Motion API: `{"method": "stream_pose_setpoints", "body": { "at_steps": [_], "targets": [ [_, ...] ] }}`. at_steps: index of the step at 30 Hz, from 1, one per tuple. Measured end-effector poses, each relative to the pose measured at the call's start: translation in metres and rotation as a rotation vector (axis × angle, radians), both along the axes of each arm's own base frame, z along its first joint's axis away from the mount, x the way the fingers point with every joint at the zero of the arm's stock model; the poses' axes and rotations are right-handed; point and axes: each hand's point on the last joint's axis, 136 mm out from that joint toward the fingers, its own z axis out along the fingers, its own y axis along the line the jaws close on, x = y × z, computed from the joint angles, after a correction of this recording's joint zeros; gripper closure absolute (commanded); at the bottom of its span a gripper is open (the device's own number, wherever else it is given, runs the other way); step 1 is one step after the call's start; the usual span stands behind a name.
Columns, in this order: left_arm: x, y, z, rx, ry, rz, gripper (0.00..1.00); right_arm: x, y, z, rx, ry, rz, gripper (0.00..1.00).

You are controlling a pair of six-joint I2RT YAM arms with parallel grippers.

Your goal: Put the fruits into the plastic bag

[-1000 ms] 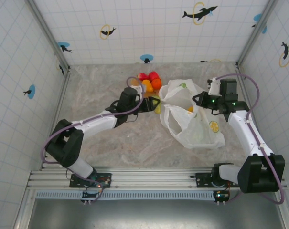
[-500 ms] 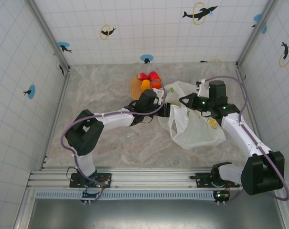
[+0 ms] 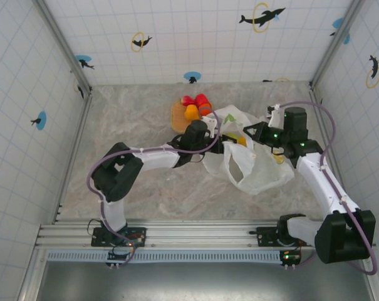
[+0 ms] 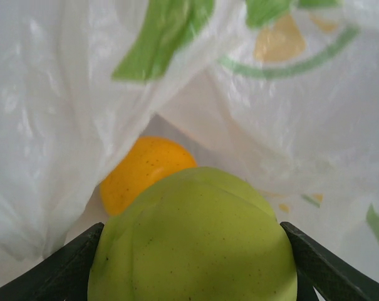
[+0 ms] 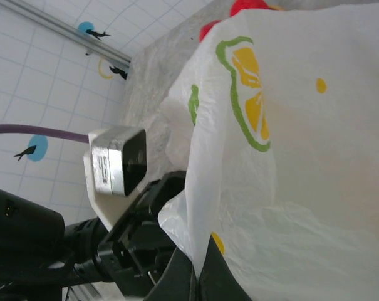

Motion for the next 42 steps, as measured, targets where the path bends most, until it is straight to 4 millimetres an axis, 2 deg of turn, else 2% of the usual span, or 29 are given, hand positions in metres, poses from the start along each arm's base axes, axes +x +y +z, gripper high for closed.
{"method": "stream_pose_setpoints", "body": {
  "at_steps": [5, 10, 19, 25, 35, 39, 42],
  "targets": [
    [0.013, -0.017, -0.016, 0.01, -0.004, 0.031, 0.29, 0.0, -0.002, -0.004, -0.006, 0.007, -0.001, 1.0],
    [0.013, -0.033, -0.024, -0.002, 0.004, 0.025, 0.29, 0.0, -0.003, -0.011, -0.011, 0.021, -0.003, 1.0],
    [-0.003, -0.053, -0.03, -0.027, 0.031, -0.004, 0.23, 0.004, -0.012, -0.013, -0.006, 0.026, -0.035, 1.0],
    [-0.016, -0.062, -0.048, -0.021, 0.072, -0.02, 0.18, 0.005, -0.018, -0.021, 0.003, 0.044, -0.061, 1.0],
    [-0.014, -0.06, -0.048, 0.0, 0.052, -0.025, 0.07, 0.008, -0.028, -0.025, 0.008, 0.056, -0.094, 1.0],
    [-0.007, -0.049, -0.038, 0.007, 0.028, -0.021, 0.07, 0.009, -0.031, -0.026, 0.004, 0.054, -0.101, 1.0],
    [-0.004, -0.031, -0.027, 0.017, 0.007, -0.016, 0.07, 0.009, -0.034, -0.027, -0.002, 0.052, -0.103, 1.0]
  ]
}}
